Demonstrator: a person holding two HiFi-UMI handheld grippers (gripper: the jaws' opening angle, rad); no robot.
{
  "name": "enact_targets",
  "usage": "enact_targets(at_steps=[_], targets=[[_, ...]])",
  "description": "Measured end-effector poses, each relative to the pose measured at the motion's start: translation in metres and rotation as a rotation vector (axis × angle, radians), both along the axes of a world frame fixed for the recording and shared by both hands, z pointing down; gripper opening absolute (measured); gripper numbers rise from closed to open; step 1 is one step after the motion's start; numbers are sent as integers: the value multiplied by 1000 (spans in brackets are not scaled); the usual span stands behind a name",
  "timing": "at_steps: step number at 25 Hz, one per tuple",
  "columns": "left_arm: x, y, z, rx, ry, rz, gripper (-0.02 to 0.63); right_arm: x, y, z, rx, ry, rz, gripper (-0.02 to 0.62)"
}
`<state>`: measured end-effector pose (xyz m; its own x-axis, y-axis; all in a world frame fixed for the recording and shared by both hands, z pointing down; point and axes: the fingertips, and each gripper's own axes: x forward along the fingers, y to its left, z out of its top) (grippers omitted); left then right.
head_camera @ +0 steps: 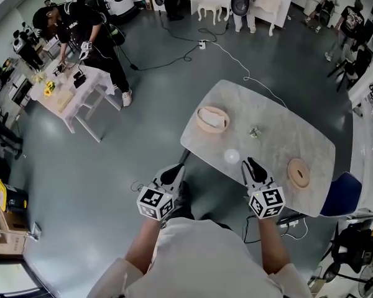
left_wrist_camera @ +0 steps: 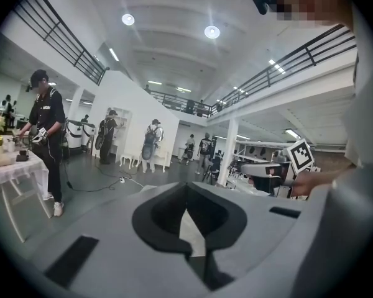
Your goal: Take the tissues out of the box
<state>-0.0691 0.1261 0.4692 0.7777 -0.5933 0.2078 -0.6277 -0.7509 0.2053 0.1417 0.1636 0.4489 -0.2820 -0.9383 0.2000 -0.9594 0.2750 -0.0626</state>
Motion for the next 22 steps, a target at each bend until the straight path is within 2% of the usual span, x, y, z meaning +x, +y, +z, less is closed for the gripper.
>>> enact_targets(at_steps=[7, 22], targets=[[8, -62, 4, -8, -4, 34, 9, 2, -52, 1, -8, 10, 27, 100], [29, -217, 27, -74, -46, 193, 9, 4, -190, 28, -96, -17, 149, 100]])
